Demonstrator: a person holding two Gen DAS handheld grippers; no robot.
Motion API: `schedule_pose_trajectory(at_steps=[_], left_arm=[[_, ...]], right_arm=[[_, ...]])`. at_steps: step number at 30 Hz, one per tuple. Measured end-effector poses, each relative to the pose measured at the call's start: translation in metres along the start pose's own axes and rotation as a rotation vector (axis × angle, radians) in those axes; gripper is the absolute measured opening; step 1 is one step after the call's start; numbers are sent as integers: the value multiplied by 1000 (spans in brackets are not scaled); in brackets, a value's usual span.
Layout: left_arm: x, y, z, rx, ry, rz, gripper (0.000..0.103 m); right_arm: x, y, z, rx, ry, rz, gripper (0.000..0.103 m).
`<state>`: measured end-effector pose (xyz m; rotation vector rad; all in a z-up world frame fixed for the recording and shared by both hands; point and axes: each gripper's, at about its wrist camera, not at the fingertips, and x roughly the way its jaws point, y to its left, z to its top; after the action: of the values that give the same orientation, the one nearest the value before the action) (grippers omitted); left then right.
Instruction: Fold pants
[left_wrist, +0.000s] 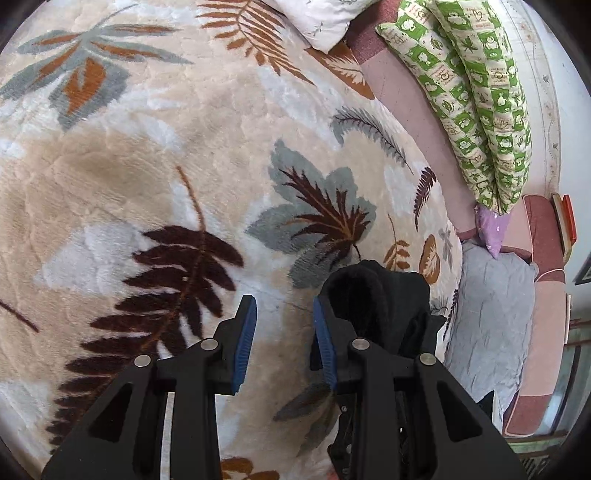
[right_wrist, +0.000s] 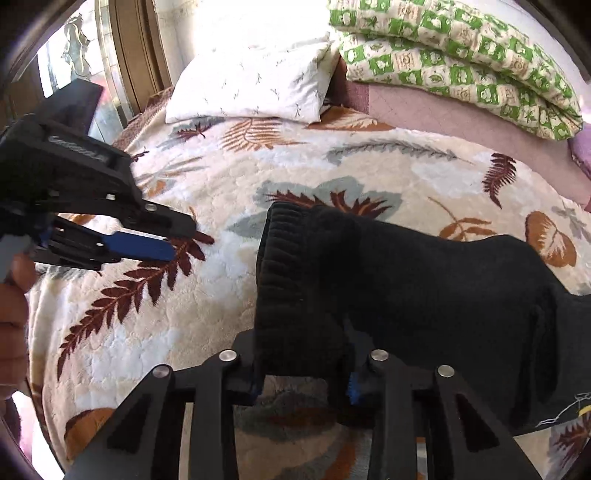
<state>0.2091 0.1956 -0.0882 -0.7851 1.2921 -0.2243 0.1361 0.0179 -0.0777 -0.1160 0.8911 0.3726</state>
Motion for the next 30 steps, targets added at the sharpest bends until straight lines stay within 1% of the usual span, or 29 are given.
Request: schedule_pose_trajectory(at_steps=[1, 2, 4, 5, 7, 9, 11, 12, 13, 14, 15, 16, 17, 18, 20, 23, 25, 26, 27, 28, 29, 30], left_arm=[[5, -1, 1, -17, 9, -16, 43], [9, -2, 2, -38, 15, -48, 46], [13, 0, 4, -88, 21, -154, 46], [14, 0, 5, -105, 19, -186, 46], [14, -1, 6, -119, 4, -221, 46], [17, -6, 6, -104, 9, -230, 48], [16, -8, 5, -108, 32, -284, 48], [12, -10, 5, -101, 18, -299, 48], [6, -12, 6, -82, -16, -282, 50], [1, -15, 7, -54, -56, -221, 60], [-1, -17, 8, -39, -83, -174, 64], [-1, -16, 8, -29, -92, -151, 65], [2, -14, 8, -24, -75, -161, 65], [5, -14, 8, -24, -50, -187, 65], [10, -17, 6, -12, -33, -210, 65], [20, -33, 2, 65, -33, -160, 65], [30, -44, -2, 110, 9, -153, 65], [33, -49, -5, 135, 13, -128, 65], [35, -53, -6, 158, 2, -85, 65], [39, -53, -5, 158, -8, -34, 65], [42, -49, -3, 130, 3, -8, 62], [46, -43, -1, 95, 29, -24, 54]], right_arm=[[-3, -1, 0, -1, -8, 5, 31], [-6, -1, -1, -1, -10, 10, 31], [-8, -2, -2, 7, -16, 22, 31], [-9, -2, -3, 8, -16, 26, 31], [-8, -3, -3, 10, -18, 34, 31], [-7, -4, -4, 19, -16, 46, 31], [-7, -6, -4, 25, -16, 56, 31], [-6, -7, -4, 29, -16, 61, 31], [-6, -8, -4, 33, -15, 68, 31], [-6, -9, -5, 40, -14, 75, 31], [-5, -10, -5, 44, -12, 81, 31], [-4, -10, -5, 44, -11, 83, 31], [-4, -10, -5, 45, -11, 84, 31], [-4, -10, -5, 48, -12, 87, 31], [-4, -10, -6, 51, -11, 91, 31], [-2, -11, -6, 60, -6, 97, 31], [-2, -11, -6, 66, -4, 100, 31], [-1, -11, -7, 65, -1, 101, 31], [-1, -12, -7, 65, 2, 102, 31], [-1, -12, -6, 68, 3, 104, 31], [0, -13, -6, 73, 2, 108, 31], [0, -14, -6, 79, 3, 112, 32]])
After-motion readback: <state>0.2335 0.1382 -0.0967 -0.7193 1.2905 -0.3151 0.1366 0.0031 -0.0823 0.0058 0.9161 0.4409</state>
